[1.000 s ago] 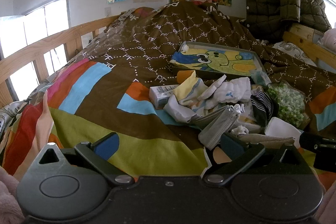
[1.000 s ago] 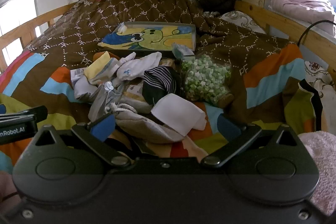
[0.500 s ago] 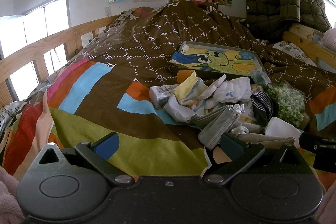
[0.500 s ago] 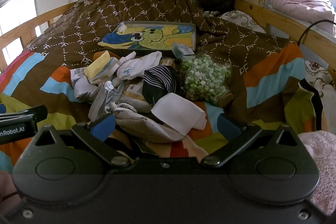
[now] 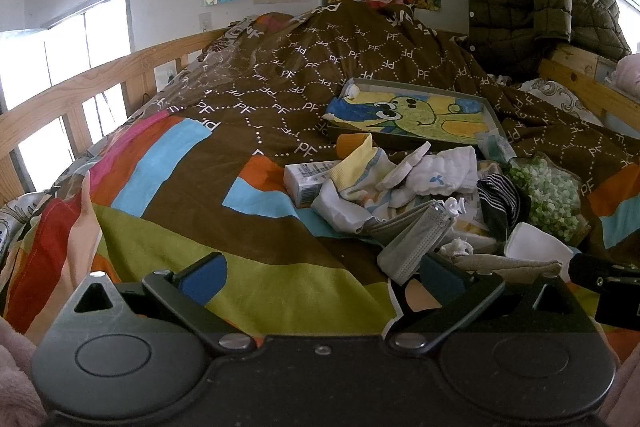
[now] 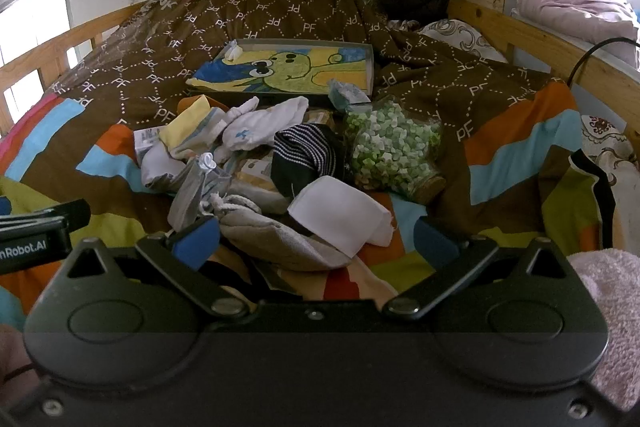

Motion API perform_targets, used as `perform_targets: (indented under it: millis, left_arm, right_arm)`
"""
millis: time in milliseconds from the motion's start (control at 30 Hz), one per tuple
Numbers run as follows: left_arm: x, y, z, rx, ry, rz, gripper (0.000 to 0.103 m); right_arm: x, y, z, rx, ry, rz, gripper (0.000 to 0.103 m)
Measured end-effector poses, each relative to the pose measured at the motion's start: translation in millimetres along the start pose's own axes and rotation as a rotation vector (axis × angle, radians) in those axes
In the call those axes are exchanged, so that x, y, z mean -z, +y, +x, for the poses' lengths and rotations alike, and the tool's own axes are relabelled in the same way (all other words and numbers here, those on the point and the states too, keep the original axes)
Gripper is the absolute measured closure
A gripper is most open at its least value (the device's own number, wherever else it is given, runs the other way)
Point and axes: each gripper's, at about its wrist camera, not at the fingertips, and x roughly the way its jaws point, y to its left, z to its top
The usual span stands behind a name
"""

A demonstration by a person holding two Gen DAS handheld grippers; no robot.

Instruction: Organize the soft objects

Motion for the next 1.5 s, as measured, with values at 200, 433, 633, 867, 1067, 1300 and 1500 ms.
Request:
perform_targets:
  millis: [200,433,633,867,1067,1300,1500]
  left_arm:
    - [0,0,0,0.000,0.001,0.000,0.001]
    - [0,0,0,0.000,0.002,0.000,0.001]
    - [0,0,0,0.000,0.003,0.000,0.001]
    - [0,-2,1,-0.001,0.011,-0.003,0.001]
    - [-2,0,3,0.006,0.045,-0.010,0.001]
    - [-18,8,26,0.051,0.107,-0.035,0.001]
    - [-39,5,52,0.185,0.161,0.055,0.001]
  right_arm:
    - [0,0,0,0.000,0.001,0.000,0.000]
    - [1,0,1,0.001,0.006,-0.004,0.000]
    - [-1,3,3,0.005,0.016,-0.009,0.000]
    - [-4,5,10,0.018,0.045,-0.016,0.000]
    - [-7,7,19,0.019,0.087,-0.032,0.000]
    - [-19,8,35,-0.040,0.141,-0.058,0.001]
    - [-36,8,58,-0.125,0.217,-0.119,0.001]
